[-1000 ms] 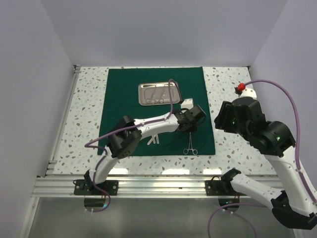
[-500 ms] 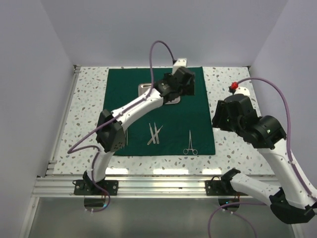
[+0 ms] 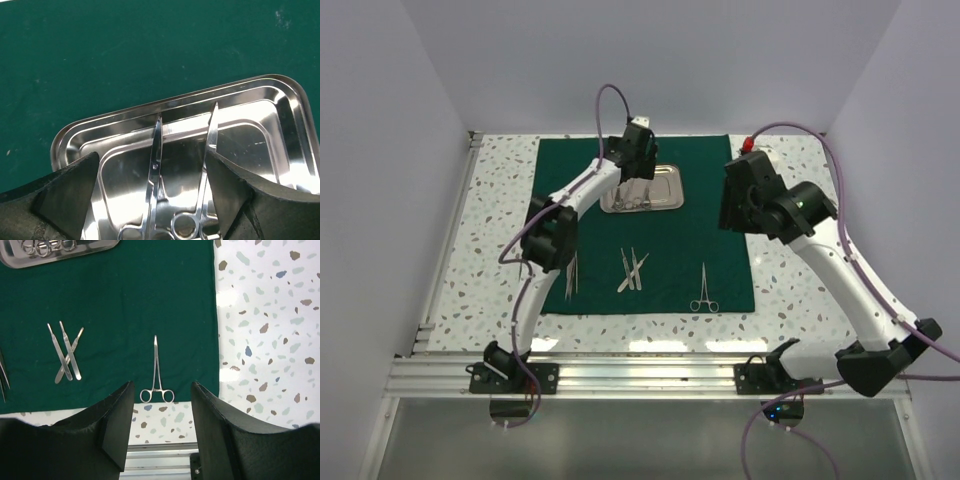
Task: Open and lay out the surgical kit
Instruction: Pick up the medical item from the container, then place the medical item in the surgical kit, then pick up the medical item from the container.
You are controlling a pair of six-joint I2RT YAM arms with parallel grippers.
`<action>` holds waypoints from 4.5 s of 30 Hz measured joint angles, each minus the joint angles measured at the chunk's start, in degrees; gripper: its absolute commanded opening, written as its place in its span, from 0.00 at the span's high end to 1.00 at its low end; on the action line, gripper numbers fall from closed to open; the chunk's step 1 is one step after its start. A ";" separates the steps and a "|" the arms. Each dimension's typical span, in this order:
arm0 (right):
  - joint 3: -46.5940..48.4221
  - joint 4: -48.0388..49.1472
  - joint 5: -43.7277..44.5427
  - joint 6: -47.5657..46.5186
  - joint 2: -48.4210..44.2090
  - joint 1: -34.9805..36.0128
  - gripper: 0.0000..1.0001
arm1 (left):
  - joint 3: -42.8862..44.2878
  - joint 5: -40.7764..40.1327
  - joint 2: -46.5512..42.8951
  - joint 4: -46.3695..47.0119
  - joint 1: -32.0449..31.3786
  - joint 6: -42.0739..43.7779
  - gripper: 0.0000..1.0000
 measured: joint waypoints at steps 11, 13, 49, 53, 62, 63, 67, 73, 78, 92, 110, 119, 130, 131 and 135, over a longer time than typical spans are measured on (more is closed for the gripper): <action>5.22 0.02 -0.42 -2.47 8.26 0.00 0.47 | 4.17 2.62 6.99 2.40 2.19 0.92 0.12; 5.22 0.00 -0.39 -2.69 8.31 0.00 0.47 | 4.39 2.82 7.91 2.69 2.32 0.74 0.12; 4.61 -0.15 -1.64 -3.85 9.97 -0.74 0.48 | 1.07 0.79 7.65 8.52 2.08 0.98 1.00; 4.44 0.11 -1.88 -3.85 9.90 -0.74 0.48 | 0.92 0.50 6.71 6.21 2.08 1.01 1.00; 3.61 0.57 -2.97 -3.85 8.20 -0.74 0.48 | 0.87 0.09 1.20 4.44 2.12 0.96 1.00; 3.58 0.59 -2.99 -3.85 8.11 -0.74 0.48 | 0.87 0.09 0.24 4.42 2.12 0.96 1.00; 3.32 0.87 -3.17 -3.82 7.82 -0.74 0.48 | 0.87 0.15 -2.99 4.37 2.14 0.70 1.00; 2.40 1.33 -3.10 -3.87 6.80 -0.74 0.48 | -1.86 1.40 -7.78 3.41 1.95 -2.05 1.00; 2.21 1.60 -2.23 -4.46 5.09 -0.74 0.47 | -5.16 0.39 -11.56 0.39 -0.07 -6.23 1.00; -1.79 1.84 -1.51 -3.54 -11.32 -0.81 0.47 | -13.70 -2.86 -16.33 -7.63 -26.77 -27.04 1.00; -3.37 -9.66 0.15 -2.32 -25.55 -0.81 0.47 | -18.69 -7.06 -9.42 -9.55 -29.75 -40.13 0.93; -4.72 -9.88 0.68 -2.08 -25.07 -0.81 0.46 | -12.72 -6.60 -8.66 -12.63 -29.42 -37.70 0.26; -3.72 -8.85 2.05 -1.14 -16.13 -0.85 0.46 | -5.99 -3.65 -13.79 -7.45 -14.23 -18.82 0.29; -3.10 -8.70 2.05 -0.87 -14.84 -0.85 0.46 | -4.79 -3.30 -13.25 -6.88 -12.22 -17.31 0.29; 0.66 -8.81 2.47 0.09 -9.94 -0.85 0.47 | 4.13 -1.22 -6.12 -2.82 -3.15 -9.16 0.29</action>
